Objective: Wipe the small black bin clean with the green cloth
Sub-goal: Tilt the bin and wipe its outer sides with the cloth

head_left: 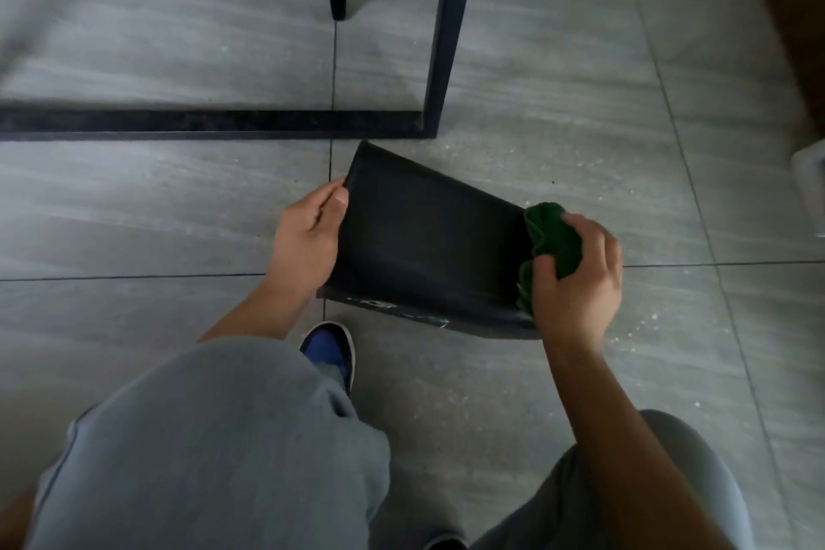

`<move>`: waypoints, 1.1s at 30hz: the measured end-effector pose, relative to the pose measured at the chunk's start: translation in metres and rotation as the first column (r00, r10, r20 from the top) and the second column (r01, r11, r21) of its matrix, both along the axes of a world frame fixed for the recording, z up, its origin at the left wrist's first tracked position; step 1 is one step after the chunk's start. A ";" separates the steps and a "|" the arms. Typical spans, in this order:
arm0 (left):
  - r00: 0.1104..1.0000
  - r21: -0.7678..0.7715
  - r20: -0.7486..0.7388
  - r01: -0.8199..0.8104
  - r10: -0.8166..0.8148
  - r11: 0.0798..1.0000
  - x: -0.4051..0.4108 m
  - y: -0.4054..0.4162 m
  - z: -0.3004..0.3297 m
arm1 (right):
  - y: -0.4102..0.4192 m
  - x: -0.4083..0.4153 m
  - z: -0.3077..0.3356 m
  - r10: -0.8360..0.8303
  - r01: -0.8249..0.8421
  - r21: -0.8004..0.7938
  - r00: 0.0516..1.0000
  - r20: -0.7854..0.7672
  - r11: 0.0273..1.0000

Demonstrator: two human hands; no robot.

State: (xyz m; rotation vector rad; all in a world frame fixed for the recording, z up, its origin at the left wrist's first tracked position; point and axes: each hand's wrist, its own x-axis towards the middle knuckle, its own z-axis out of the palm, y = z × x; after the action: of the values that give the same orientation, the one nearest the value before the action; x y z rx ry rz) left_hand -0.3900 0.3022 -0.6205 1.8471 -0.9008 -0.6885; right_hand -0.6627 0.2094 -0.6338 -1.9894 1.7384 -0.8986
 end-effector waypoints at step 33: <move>1.000 -0.028 -0.017 0.006 -0.007 1.000 -0.001 0.000 0.015 | 0.051 0.031 -0.008 0.092 -0.093 0.037 0.996 0.020 0.995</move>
State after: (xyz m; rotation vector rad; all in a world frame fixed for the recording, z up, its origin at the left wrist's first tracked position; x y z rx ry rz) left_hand -0.3910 0.3020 -0.6054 1.8114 -0.9016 -0.6916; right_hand -0.6313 0.2602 -0.6418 -2.0122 1.6271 -0.8444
